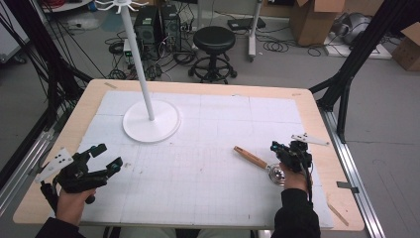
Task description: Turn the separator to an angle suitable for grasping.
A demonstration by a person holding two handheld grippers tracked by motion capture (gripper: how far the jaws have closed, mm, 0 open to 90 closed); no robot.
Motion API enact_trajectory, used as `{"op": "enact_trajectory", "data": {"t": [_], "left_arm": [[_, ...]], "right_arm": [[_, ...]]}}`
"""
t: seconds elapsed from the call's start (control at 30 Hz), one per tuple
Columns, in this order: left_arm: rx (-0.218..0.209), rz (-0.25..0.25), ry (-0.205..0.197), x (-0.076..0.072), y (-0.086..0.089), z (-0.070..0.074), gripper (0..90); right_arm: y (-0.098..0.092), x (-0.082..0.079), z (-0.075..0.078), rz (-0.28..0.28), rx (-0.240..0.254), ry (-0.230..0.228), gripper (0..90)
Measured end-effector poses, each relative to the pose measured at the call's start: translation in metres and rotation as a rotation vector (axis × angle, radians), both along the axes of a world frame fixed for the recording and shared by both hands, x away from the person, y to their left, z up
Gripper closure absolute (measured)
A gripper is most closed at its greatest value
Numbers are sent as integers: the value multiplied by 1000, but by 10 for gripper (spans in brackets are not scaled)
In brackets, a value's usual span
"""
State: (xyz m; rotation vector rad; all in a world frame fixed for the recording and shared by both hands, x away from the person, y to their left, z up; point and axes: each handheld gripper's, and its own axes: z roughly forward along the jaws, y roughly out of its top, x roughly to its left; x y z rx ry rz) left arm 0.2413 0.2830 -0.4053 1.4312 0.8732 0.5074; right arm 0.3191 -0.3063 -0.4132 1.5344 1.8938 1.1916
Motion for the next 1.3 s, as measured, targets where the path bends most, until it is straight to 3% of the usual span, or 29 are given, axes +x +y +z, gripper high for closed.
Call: {"op": "enact_trajectory", "data": {"t": [0.1, 0.17, 0.37, 0.4, 0.47, 0.67, 0.8, 1.17, 1.3], "left_arm": [[5, 2, 5, 0, 0, 0, 144], [8, 7, 8, 1, 0, -1, 145], [9, 8, 14, 2, 0, -1, 147], [6, 7, 15, 1, 0, -1, 147], [7, 8, 14, 1, 0, -1, 148], [-1, 22, 16, 0, 3, 0, 149], [-2, 22, 19, 0, 4, 0, 150], [-8, 27, 20, 0, 5, 0, 150], [-6, 31, 19, 0, 5, 0, 150]], "right_arm": [[0, 5, -6, -18, -5, 37, 891], [1, 12, -15, -27, -49, 93, 891], [3, 18, -21, -16, -81, 135, 892], [4, 20, -26, -5, -88, 173, 891], [7, 19, -29, 8, -105, 185, 892], [10, 4, -32, 76, -70, 177, 893], [13, -4, -33, 124, -73, 162, 895], [22, -14, -29, 132, -108, 182, 894], [19, -21, -27, 112, -130, 192, 895]]}}
